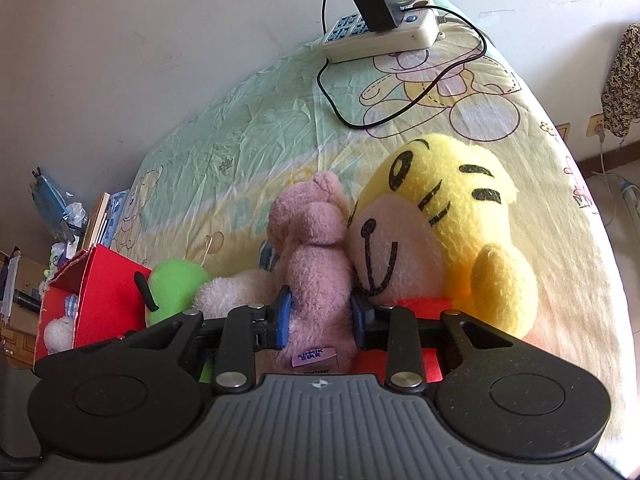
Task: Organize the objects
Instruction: 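Close the right tool on the pink teddy bear's head, then lift the pink teddy bear and carry it toward the red box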
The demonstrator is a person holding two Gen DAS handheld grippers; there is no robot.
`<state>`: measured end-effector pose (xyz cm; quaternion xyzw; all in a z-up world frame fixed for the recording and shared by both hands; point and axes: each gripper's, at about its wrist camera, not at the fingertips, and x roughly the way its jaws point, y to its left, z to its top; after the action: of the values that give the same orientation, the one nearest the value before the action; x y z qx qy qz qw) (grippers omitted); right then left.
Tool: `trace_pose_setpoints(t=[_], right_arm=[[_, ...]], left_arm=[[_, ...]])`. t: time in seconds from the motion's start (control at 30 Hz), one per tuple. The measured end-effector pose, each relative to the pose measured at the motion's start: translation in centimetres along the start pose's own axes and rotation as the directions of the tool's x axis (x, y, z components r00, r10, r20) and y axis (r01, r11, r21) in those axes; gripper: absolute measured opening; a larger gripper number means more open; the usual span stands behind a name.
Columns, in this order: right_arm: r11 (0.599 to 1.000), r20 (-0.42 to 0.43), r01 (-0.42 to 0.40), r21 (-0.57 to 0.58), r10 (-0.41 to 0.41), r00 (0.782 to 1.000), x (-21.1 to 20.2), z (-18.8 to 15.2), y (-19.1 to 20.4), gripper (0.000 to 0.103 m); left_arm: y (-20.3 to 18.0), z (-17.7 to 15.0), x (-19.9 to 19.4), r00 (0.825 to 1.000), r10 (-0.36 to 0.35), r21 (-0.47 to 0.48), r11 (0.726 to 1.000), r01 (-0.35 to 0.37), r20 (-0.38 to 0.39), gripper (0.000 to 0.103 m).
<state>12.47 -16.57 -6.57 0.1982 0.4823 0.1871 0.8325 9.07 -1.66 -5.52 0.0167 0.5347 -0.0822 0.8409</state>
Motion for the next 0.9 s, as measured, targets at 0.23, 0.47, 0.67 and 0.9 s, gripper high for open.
trace_pose_setpoints(t=[0.23, 0.47, 0.67, 0.9], right_arm=[[0.999, -0.007, -0.034, -0.012, 0.034, 0.999, -1.5, -0.3, 0.3, 0.03], [0.997, -0.006, -0.073, -0.034, 0.073, 0.997, -3.7, -1.4, 1.3, 0.029], [0.992, -0.049, -0.125, -0.033, 0.123, 0.991, -5.0, -3.5, 1.9, 0.029], [0.993, -0.128, -0.099, -0.06, 0.091, 0.988, -4.9, -6.1, 1.5, 0.029]], left_arm=[[0.3, -0.4, -0.5, 1.0, -0.013, -0.015, 1.0, 0.013, 0.003, 0.088], [0.3, -1.3, -2.6, 0.998, -0.051, 0.005, 0.999, 0.051, 0.03, 0.091], [0.8, -3.5, -4.1, 0.988, -0.15, 0.018, 0.989, 0.15, 0.019, 0.091], [0.5, -6.9, -4.4, 0.972, -0.233, 0.076, 0.969, 0.234, -0.022, 0.091]])
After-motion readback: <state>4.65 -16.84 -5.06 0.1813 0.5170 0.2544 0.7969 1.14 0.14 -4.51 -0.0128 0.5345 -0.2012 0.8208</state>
